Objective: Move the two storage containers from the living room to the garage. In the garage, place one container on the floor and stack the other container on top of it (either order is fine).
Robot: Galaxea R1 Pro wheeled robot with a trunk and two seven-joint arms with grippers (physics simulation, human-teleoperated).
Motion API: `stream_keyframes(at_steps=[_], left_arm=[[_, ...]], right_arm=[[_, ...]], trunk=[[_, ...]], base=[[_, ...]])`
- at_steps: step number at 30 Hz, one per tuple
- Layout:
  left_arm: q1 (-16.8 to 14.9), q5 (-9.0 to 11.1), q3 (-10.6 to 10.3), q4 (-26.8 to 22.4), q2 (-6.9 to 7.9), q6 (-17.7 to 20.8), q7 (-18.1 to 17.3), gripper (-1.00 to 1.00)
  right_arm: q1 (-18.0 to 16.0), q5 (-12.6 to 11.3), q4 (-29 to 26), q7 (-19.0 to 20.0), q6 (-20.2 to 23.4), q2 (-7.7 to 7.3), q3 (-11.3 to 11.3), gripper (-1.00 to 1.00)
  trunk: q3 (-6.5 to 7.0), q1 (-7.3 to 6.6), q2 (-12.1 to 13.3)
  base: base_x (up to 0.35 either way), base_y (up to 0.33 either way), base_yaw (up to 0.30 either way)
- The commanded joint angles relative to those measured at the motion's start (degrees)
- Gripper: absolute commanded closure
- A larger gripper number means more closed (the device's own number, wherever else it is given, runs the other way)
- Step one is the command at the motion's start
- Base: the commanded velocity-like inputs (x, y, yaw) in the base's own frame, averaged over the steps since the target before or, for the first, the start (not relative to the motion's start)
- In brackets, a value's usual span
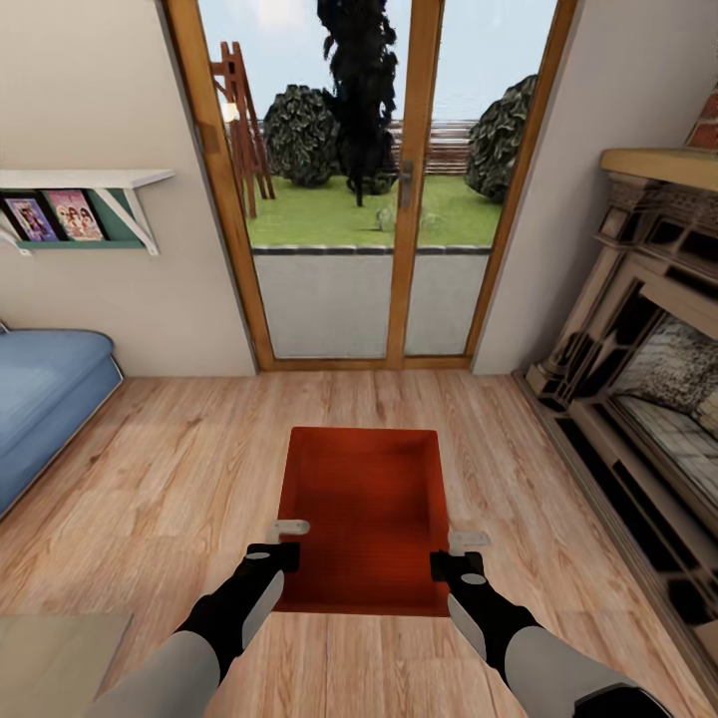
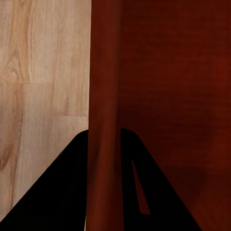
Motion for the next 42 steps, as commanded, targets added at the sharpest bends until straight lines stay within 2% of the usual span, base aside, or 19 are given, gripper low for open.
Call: stream_keyframes(at_steps=[1,42], left_arm=[[0.01,1.43,-0.1,0.05,-0.22,0.22,0.62,1.0],[-0.03,1.43,-0.1,0.04,-0.22,0.22,0.62,1.0]], right_arm=[[-0.05,0.04,-0.71,-0.05,-1.64,0.12,-0.29,1.0],[-0.06,0.04,-0.71,-0.05,-1.64,0.09,-0.29,1.0]], trunk=[[0.03,0.01,-0.05],[3.65,0.01,-0.05]], base=[[0.0,0.0,0.0],[0.0,0.0,0.0]])
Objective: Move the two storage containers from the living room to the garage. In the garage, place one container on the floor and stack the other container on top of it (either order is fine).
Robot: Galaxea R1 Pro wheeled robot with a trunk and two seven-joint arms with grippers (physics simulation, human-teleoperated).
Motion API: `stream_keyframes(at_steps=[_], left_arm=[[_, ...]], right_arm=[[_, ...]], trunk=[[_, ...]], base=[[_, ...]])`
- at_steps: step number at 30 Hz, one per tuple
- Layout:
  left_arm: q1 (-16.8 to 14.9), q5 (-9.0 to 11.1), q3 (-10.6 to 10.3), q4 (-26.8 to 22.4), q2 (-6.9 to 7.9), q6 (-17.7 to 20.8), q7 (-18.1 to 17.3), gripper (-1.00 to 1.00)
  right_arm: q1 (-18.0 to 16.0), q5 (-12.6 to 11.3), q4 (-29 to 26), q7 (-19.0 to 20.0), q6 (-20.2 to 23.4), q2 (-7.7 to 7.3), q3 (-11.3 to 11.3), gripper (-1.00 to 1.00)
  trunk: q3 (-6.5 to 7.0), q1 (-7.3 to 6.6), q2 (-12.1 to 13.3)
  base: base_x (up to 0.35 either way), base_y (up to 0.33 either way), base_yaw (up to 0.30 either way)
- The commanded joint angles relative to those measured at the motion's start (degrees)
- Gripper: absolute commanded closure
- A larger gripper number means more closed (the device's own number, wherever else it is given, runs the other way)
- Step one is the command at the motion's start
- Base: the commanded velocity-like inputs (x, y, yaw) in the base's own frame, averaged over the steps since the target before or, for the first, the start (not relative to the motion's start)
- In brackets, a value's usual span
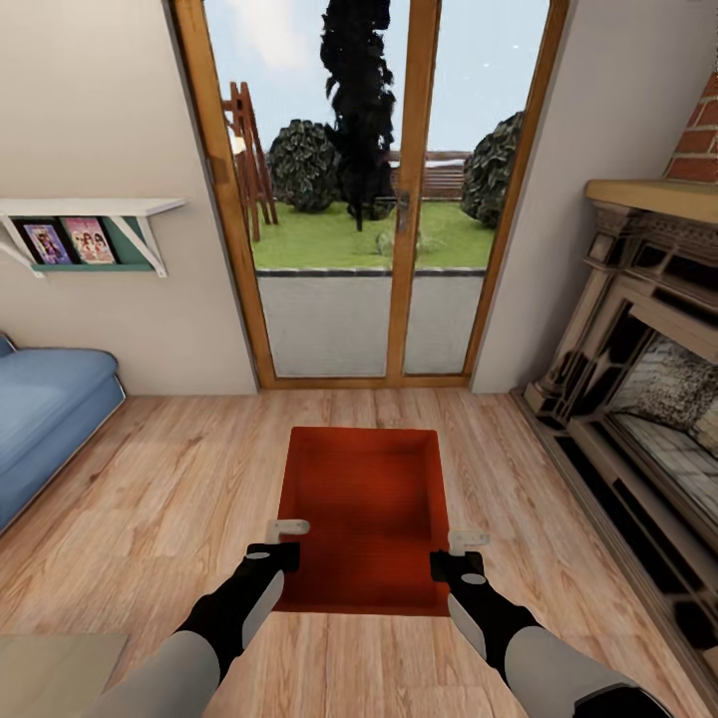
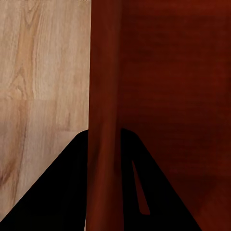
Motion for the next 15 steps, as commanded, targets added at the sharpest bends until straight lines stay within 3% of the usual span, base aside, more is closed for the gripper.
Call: stream_keyframes(at_steps=[1,15], left_arm=[[0.01,1.45,-0.11,0.02,-0.2,0.21,0.62,1.0],[0.01,1.45,-0.11,-0.03,-0.25,0.21,0.62,1.0]], right_arm=[[-0.06,0.05,-0.62,-0.05,-1.69,0.11,-0.29,1.0],[-0.05,0.05,-0.6,-0.05,-1.78,0.05,-0.29,1.0]], trunk=[[-0.03,0.01,-0.05],[0.83,0.01,-0.05]], base=[[0.0,0.0,0.0],[0.0,0.0,0.0]])
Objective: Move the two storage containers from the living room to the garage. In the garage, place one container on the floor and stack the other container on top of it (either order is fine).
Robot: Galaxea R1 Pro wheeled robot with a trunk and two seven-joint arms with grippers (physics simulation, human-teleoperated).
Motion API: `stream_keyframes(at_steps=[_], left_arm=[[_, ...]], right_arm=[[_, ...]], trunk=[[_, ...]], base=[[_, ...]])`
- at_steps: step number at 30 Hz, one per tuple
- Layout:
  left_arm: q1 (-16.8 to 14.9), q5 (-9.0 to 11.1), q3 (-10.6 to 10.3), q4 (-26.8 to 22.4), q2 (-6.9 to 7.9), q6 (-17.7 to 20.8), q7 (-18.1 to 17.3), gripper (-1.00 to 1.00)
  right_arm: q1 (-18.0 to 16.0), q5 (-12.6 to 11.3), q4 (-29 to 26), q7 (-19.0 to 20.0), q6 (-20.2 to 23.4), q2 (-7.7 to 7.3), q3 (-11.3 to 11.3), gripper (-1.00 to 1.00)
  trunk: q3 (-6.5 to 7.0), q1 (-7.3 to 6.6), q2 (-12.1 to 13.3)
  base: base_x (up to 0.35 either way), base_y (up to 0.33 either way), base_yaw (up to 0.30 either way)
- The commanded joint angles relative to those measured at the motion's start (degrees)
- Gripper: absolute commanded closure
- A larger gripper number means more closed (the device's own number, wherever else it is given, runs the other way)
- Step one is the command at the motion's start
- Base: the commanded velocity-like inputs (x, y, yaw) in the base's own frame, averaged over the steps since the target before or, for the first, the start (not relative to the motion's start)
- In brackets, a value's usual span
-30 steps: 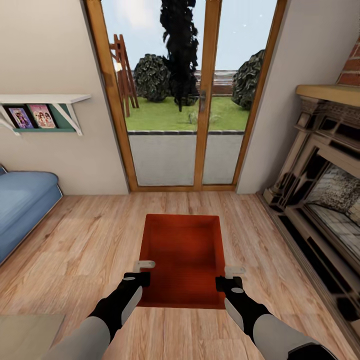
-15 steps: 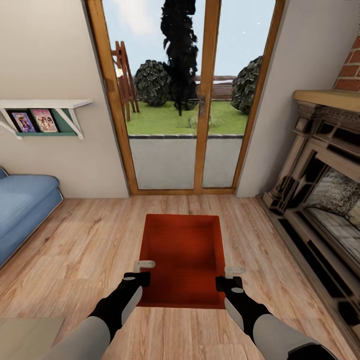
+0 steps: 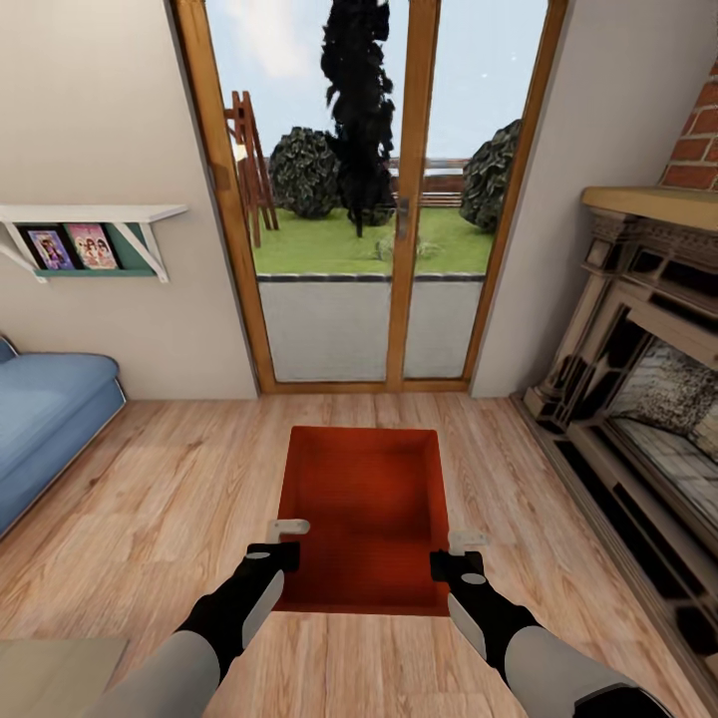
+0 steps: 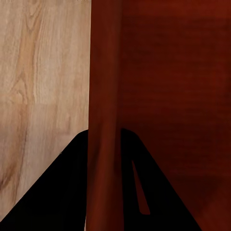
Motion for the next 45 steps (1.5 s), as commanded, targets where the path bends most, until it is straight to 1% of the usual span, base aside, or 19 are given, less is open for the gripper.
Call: stream_keyframes(at_steps=[1,10,20,45], left_arm=[[0.0,1.49,-0.12,0.05,-0.26,0.21,0.61,1.0],[-0.02,1.49,-0.12,0.03,-0.28,0.21,0.61,1.0],[-0.01,1.45,-0.12,-2.07,-0.19,0.21,0.61,1.0],[0.03,1.53,0.14,-1.27,-0.19,0.3,0.61,1.0]], right_arm=[[-0.06,0.05,-0.55,-0.03,-1.77,0.05,-0.29,1.0],[-0.06,0.05,-0.56,-0.03,-1.77,0.05,-0.29,1.0],[-0.06,0.05,-0.56,-0.03,-1.77,0.12,-0.29,1.0],[-0.06,0.05,-0.49,-0.03,-1.77,0.05,-0.29,1.0]], trunk=[[0.02,0.01,-0.06],[0.84,0.01,-0.06],[1.76,0.01,-0.06],[4.04,0.01,-0.06]], base=[[0.0,0.0,0.0],[0.0,0.0,0.0],[0.0,0.0,0.0],[0.0,0.0,0.0]])
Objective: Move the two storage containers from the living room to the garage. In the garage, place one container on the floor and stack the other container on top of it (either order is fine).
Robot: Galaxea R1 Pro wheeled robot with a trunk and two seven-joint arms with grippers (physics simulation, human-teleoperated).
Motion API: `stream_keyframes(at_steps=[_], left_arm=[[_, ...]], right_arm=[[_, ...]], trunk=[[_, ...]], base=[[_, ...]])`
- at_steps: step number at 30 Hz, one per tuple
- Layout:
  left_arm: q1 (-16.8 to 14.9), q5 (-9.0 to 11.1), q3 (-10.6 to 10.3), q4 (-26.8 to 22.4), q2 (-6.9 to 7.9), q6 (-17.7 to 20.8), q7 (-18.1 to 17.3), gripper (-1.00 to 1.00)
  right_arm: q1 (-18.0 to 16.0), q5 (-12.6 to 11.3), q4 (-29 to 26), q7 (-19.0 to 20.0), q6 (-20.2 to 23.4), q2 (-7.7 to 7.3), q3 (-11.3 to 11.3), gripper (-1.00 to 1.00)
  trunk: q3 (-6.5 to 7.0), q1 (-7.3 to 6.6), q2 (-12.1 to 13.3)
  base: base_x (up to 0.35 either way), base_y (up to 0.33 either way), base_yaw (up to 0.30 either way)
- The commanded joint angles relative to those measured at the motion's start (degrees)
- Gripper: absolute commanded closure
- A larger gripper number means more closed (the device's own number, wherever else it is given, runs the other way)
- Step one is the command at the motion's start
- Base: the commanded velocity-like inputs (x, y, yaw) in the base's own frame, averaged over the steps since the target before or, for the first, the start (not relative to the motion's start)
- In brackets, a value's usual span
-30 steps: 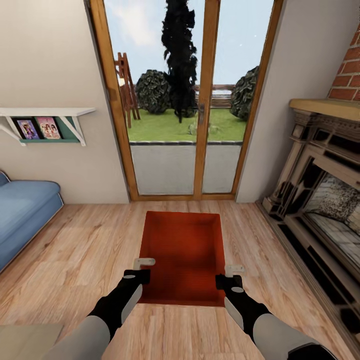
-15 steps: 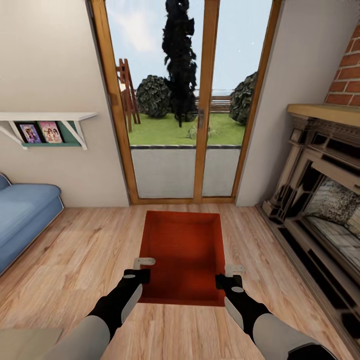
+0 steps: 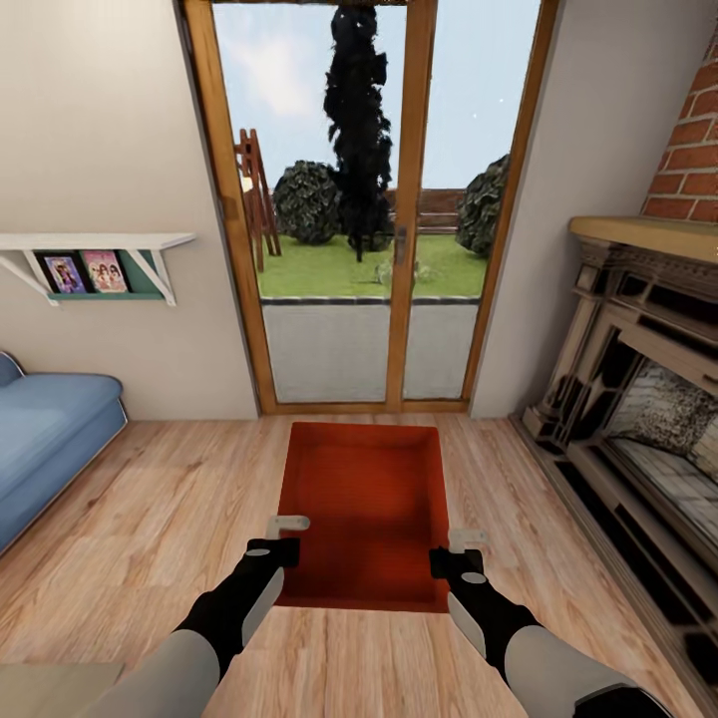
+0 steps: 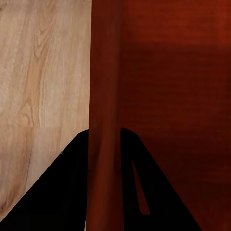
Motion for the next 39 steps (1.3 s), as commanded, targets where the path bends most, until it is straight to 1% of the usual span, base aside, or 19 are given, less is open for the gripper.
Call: stream_keyframes(at_steps=[1,39], left_arm=[[-0.02,2.41,-0.03,0.02,-0.23,0.19,0.55,1.0],[-0.04,2.38,-0.09,-0.51,-0.25,0.19,0.55,1.0]], right_arm=[[-0.05,0.24,-0.13,-0.06,-0.86,0.03,-0.1,1.0],[-0.05,0.24,-0.14,-0.06,-0.86,-0.05,-0.1,1.0]], trunk=[[0.02,0.01,-0.06],[3.49,0.01,-0.06]], base=[[0.0,0.0,0.0],[0.0,0.0,0.0]])
